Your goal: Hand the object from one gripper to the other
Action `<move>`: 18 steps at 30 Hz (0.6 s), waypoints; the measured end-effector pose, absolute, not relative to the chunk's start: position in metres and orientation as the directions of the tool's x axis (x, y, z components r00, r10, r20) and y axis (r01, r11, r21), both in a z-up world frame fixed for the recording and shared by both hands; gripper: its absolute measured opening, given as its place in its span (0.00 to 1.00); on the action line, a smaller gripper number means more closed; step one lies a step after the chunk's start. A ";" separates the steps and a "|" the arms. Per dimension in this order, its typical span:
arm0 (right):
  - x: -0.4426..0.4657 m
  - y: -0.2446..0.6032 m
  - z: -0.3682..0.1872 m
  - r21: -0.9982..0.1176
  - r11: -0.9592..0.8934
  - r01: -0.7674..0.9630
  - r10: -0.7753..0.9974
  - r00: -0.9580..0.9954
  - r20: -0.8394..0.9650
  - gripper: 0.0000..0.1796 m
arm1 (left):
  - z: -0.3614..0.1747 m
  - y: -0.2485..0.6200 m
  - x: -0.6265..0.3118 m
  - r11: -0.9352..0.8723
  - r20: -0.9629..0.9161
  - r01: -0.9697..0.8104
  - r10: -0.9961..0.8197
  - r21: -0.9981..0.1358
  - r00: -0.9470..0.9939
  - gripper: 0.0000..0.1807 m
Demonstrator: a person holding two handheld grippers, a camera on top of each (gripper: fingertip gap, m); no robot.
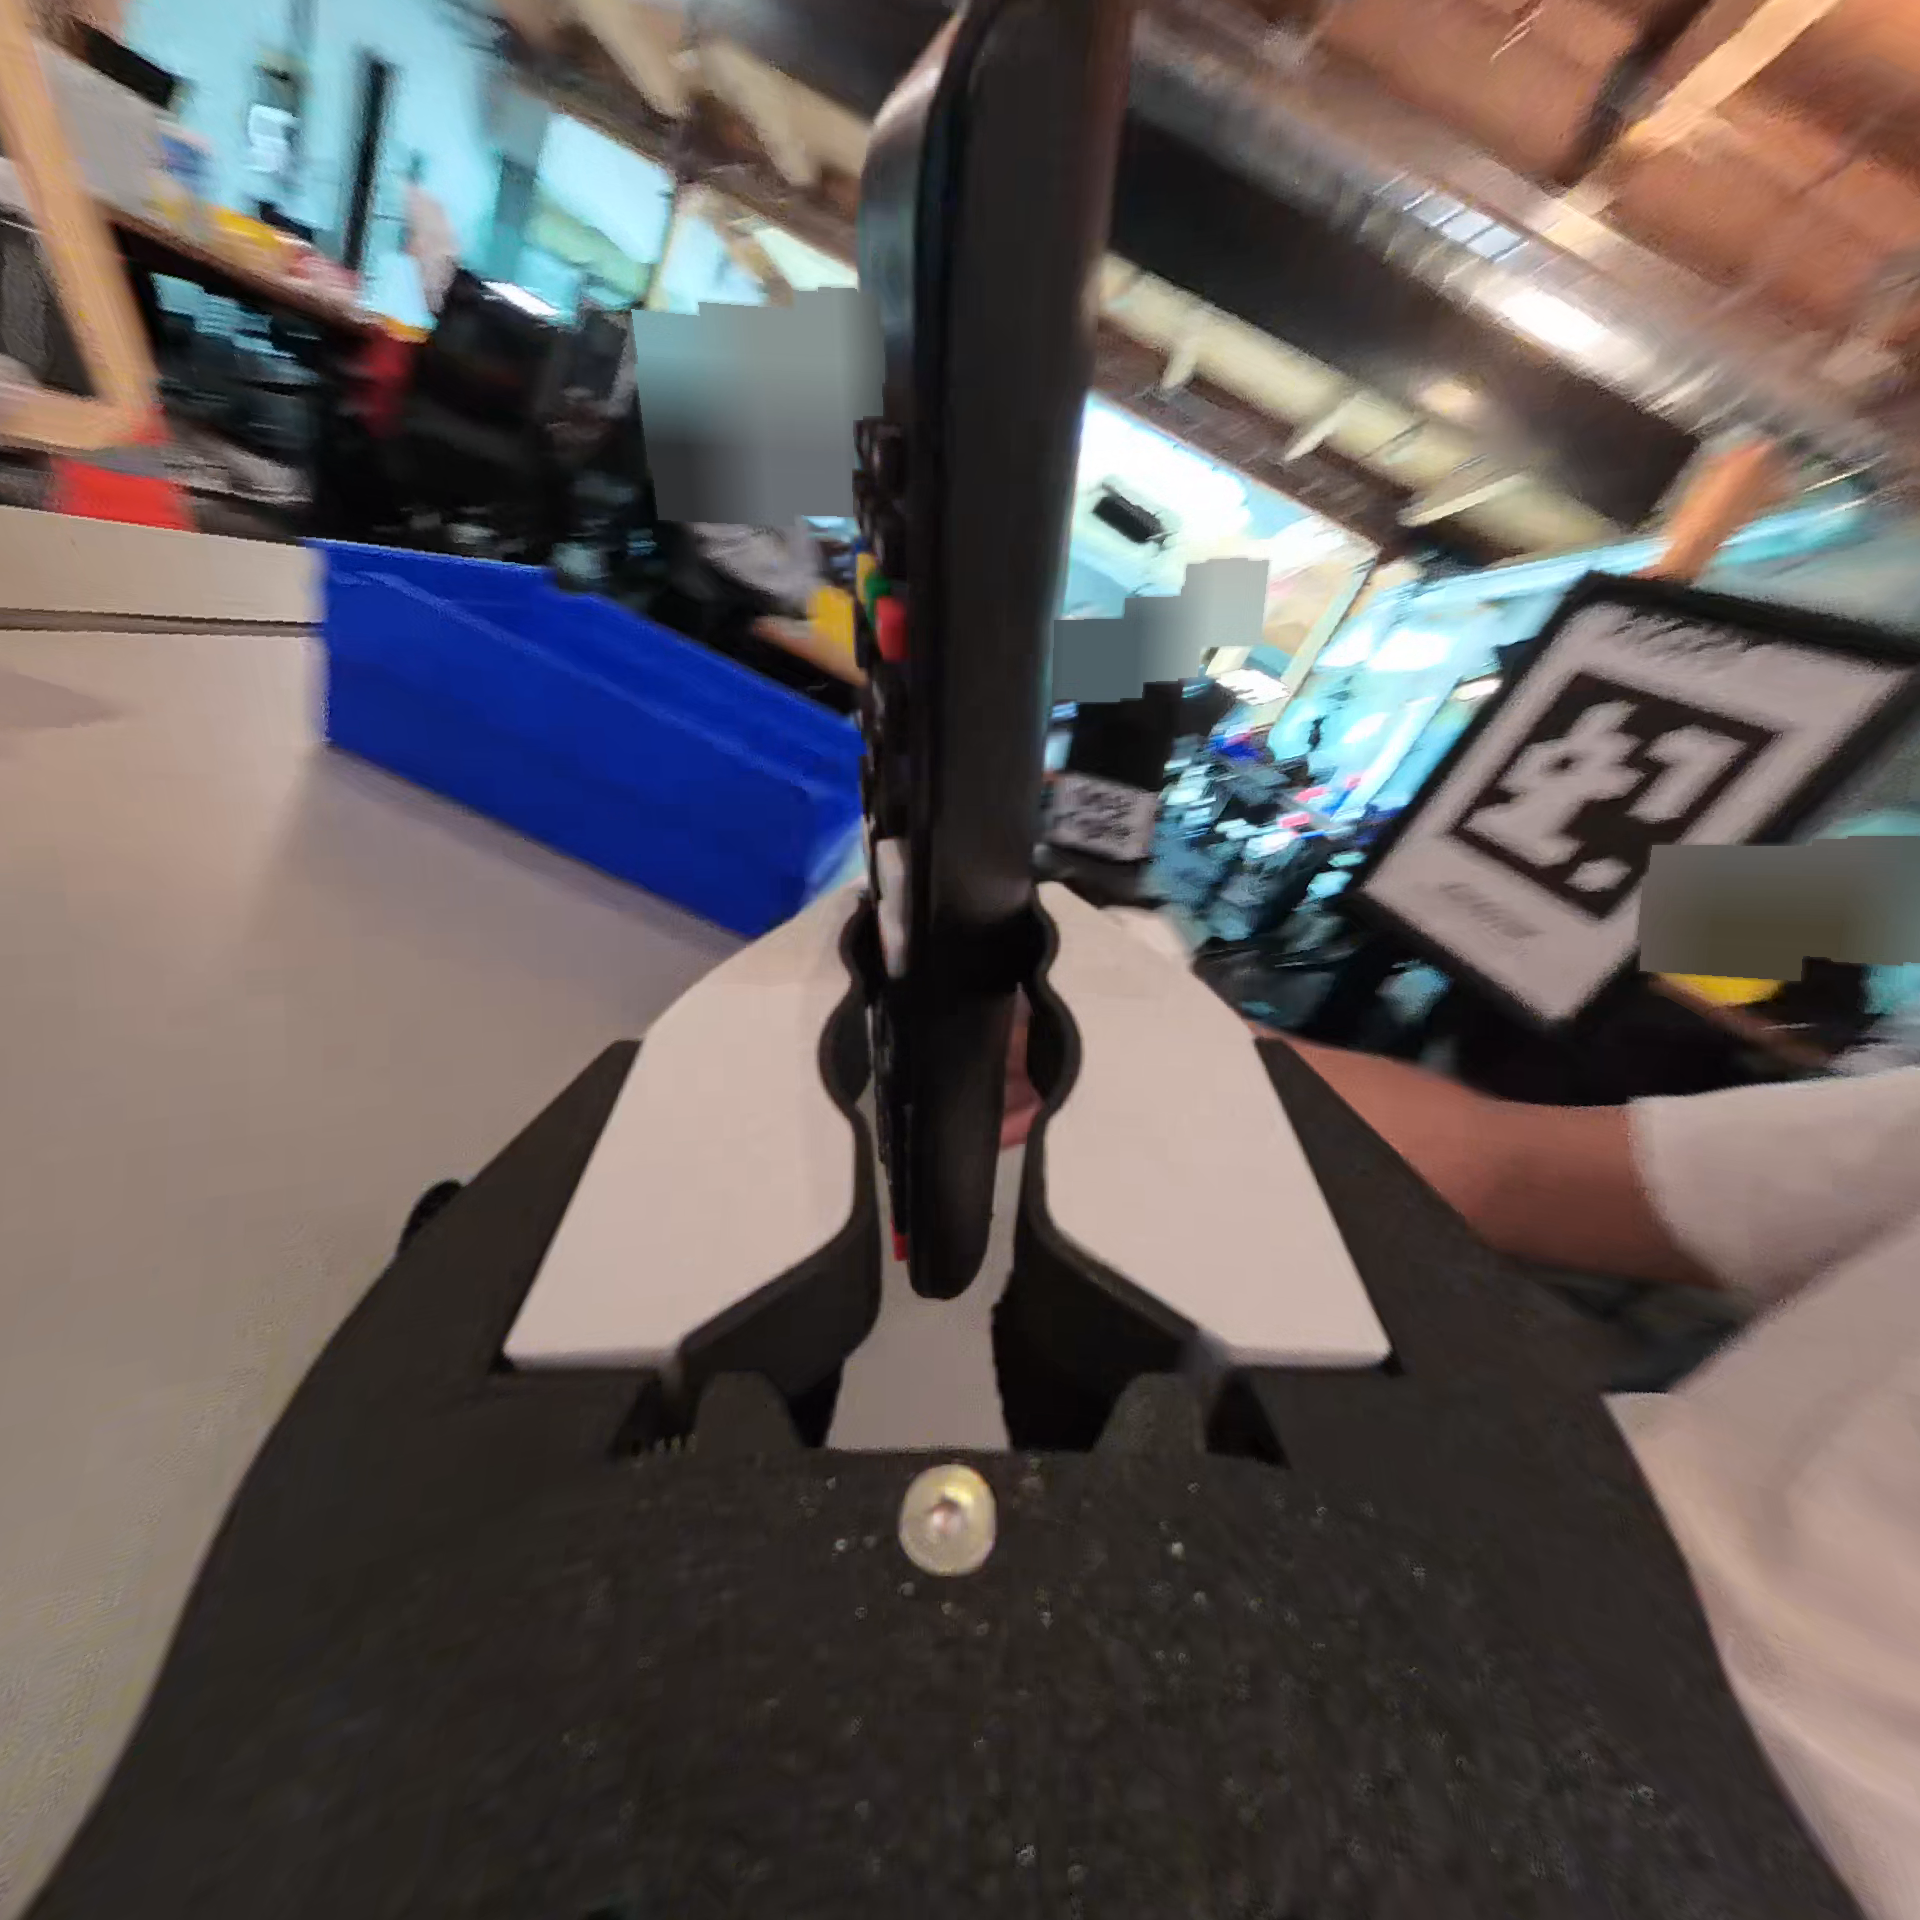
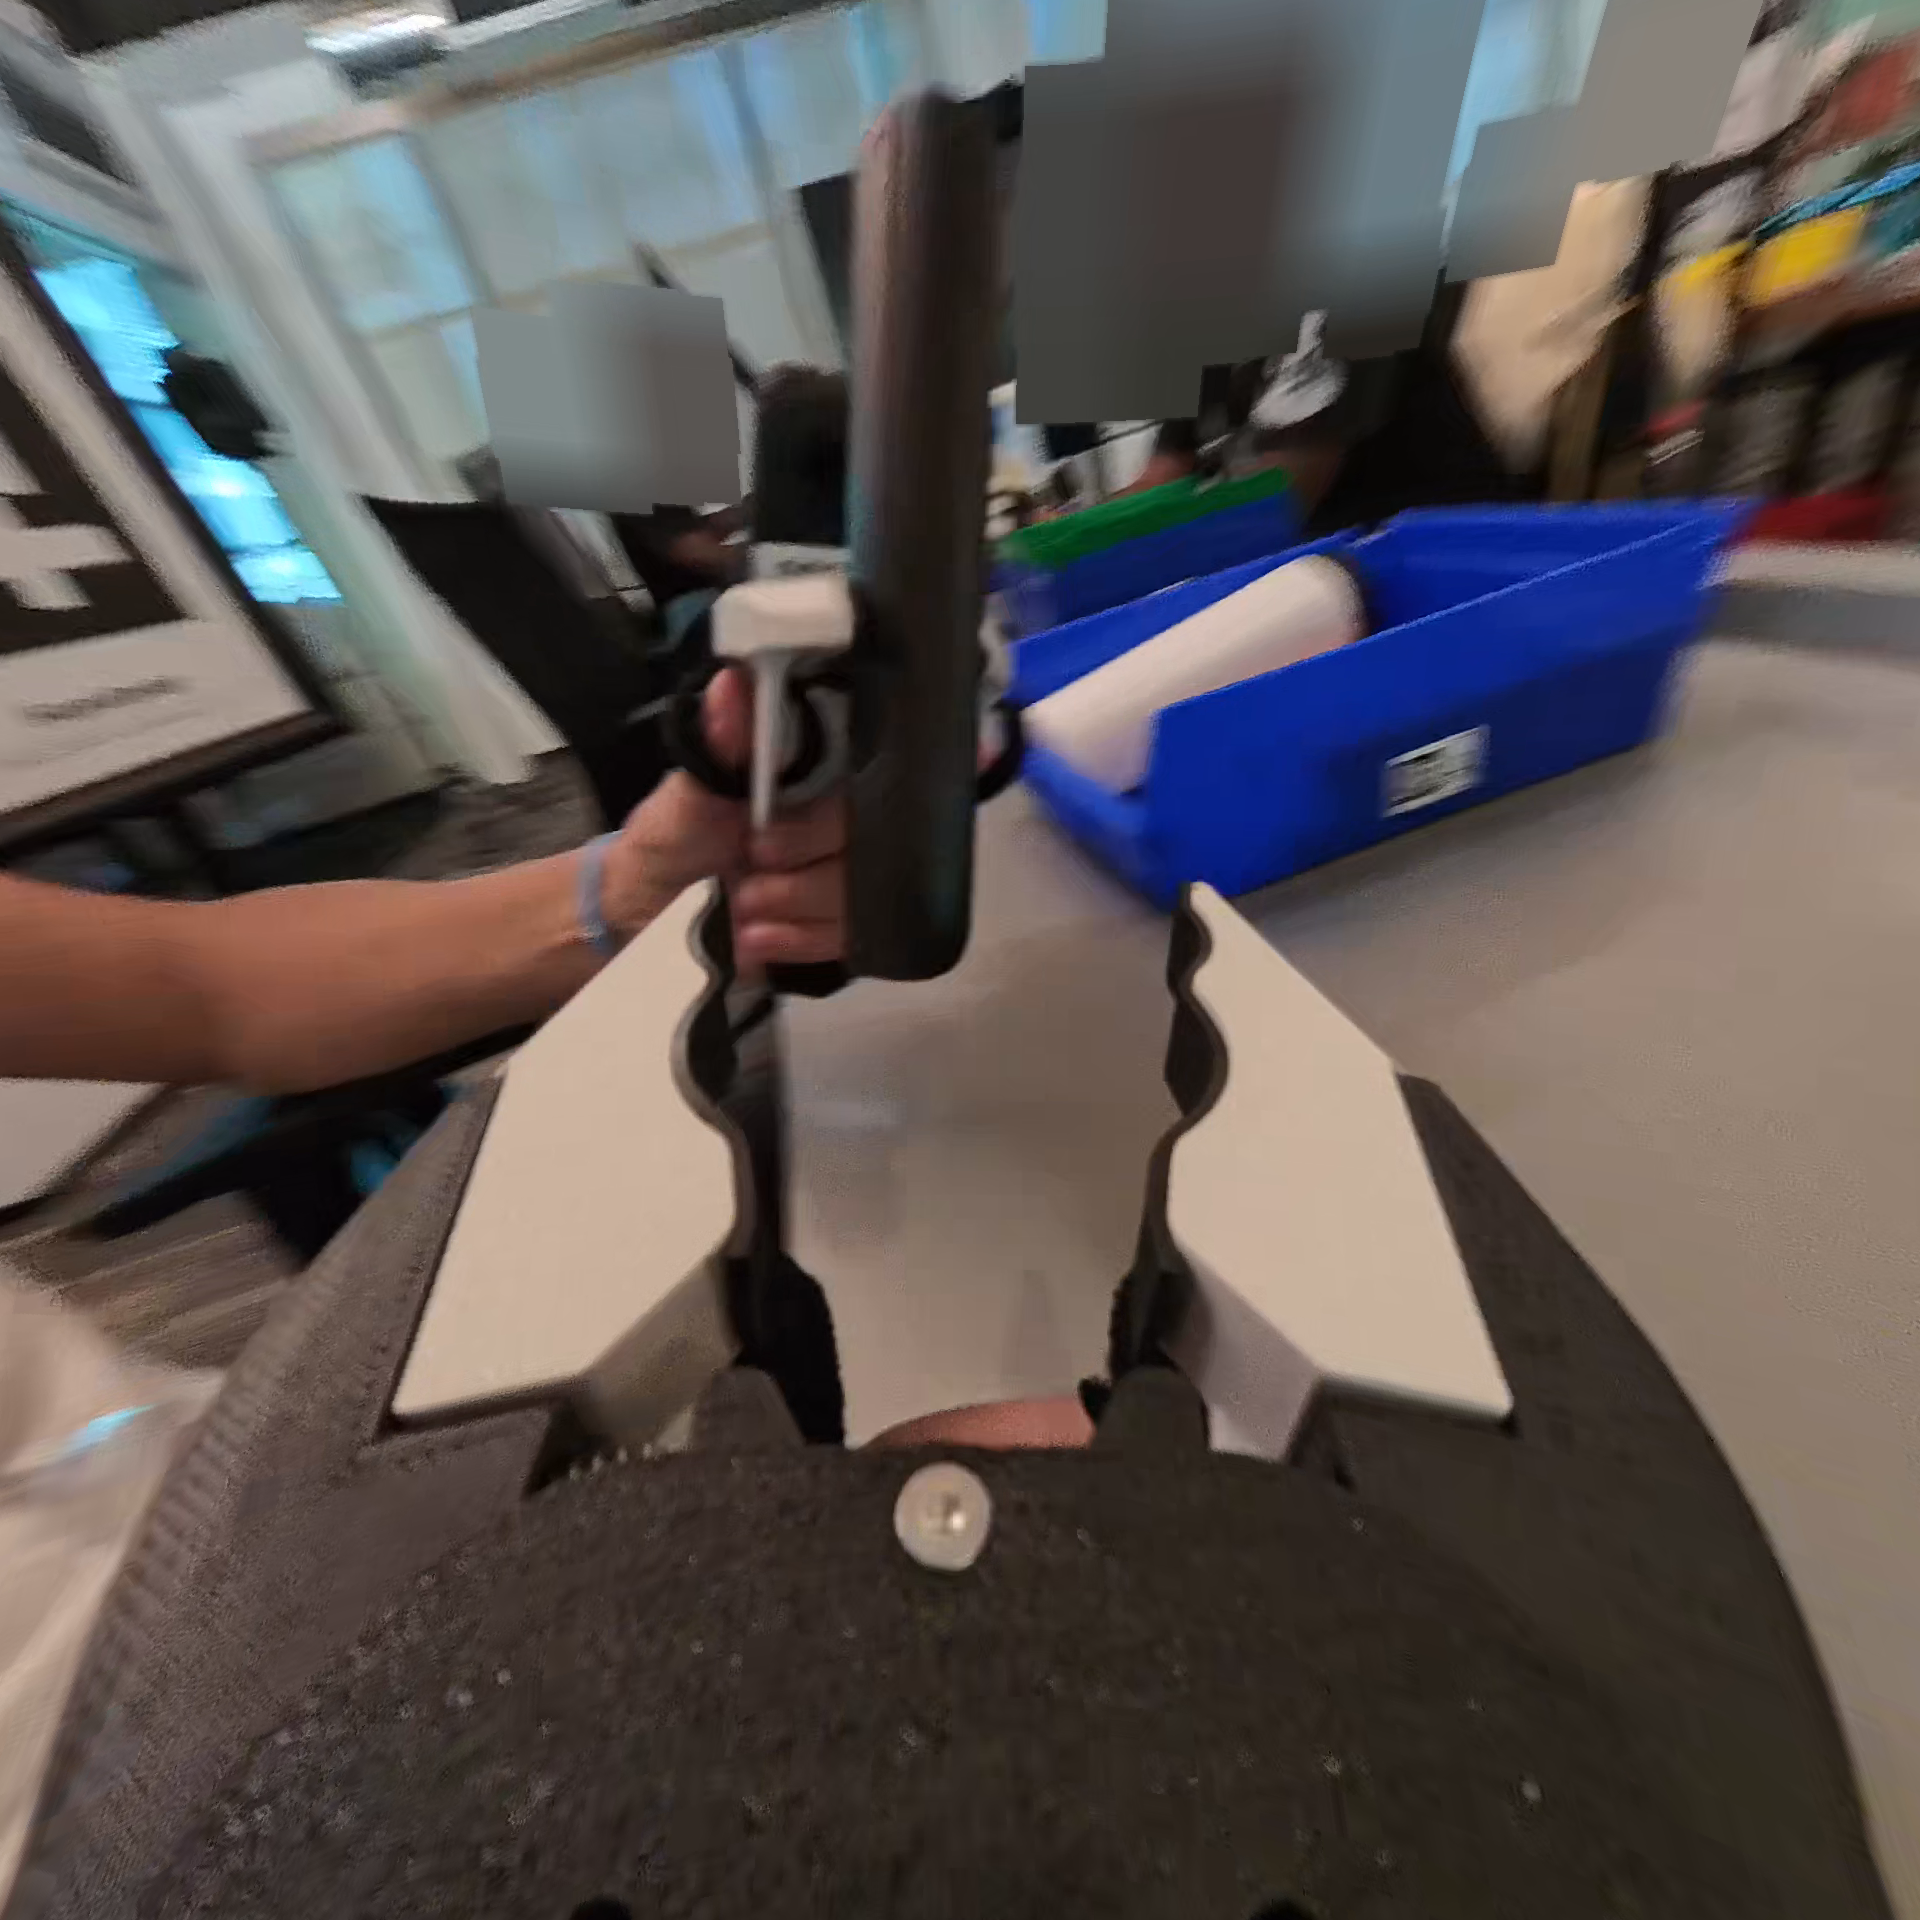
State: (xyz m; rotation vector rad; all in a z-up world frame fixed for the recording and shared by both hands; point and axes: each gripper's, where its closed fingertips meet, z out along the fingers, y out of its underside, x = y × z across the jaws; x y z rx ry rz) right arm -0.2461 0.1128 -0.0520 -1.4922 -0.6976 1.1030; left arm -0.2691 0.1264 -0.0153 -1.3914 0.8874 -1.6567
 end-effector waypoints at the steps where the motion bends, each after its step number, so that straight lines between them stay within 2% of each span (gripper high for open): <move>1: -0.258 0.104 -0.055 -0.950 -0.281 -0.137 0.896 0.316 -0.311 0.47 | -0.011 0.121 -0.269 -0.481 0.460 0.136 -0.874 -0.866 -0.157 0.14; 3: -0.276 0.093 -0.055 -0.929 -0.344 -0.139 0.905 0.214 -0.367 0.46 | -0.007 0.110 -0.268 -0.520 0.479 0.132 -0.841 -0.844 -0.252 0.14; 5: -0.286 0.085 -0.047 -0.914 -0.367 -0.171 0.910 0.136 -0.391 0.39 | -0.005 0.102 -0.264 -0.538 0.484 0.126 -0.821 -0.833 -0.302 0.14; 8: -0.289 0.085 -0.041 -0.897 -0.395 -0.199 0.902 0.102 -0.420 0.14 | -0.003 0.094 -0.261 -0.547 0.482 0.119 -0.806 -0.829 -0.344 0.14; 14: -0.281 0.093 -0.049 -0.907 -0.382 -0.179 0.899 0.156 -0.409 0.13 | -0.010 0.102 -0.258 -0.527 0.476 0.143 -0.833 -0.838 -0.282 0.14; 15: -0.279 0.095 -0.049 -0.901 -0.391 -0.186 0.893 0.158 -0.421 0.13 | -0.011 0.104 -0.258 -0.523 0.475 0.150 -0.839 -0.839 -0.266 0.17; 18: -0.268 0.105 -0.041 -0.838 -0.468 -0.281 0.845 0.135 -0.518 0.13 | -0.021 0.115 -0.256 -0.473 0.453 0.149 -0.879 -0.868 -0.149 0.39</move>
